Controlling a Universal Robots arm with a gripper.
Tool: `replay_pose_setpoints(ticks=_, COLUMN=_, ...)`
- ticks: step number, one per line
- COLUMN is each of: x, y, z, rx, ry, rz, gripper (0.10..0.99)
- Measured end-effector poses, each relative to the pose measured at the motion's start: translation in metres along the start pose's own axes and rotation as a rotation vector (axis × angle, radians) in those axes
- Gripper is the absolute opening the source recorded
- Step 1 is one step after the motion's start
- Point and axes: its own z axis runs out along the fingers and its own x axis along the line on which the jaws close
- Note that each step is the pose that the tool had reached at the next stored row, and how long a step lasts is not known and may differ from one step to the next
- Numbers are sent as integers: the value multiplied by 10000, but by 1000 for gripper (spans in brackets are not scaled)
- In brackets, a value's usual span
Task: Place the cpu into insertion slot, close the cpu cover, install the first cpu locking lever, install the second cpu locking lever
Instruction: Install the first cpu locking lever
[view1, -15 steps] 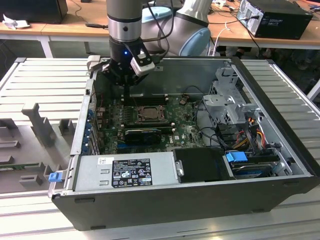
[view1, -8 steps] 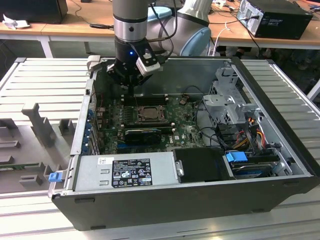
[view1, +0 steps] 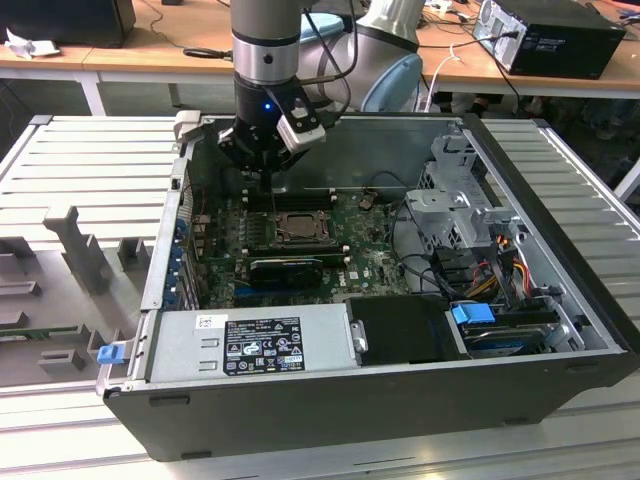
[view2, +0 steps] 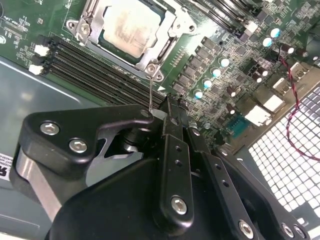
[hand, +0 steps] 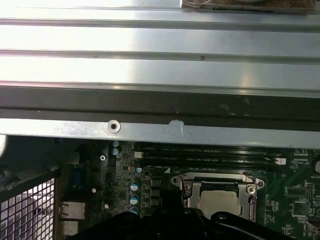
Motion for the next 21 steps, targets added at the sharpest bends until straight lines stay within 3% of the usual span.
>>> replay_pose_setpoints(ticks=21, x=-134, y=-5, z=1, rx=0, ry=0, rz=-1, gripper=106)
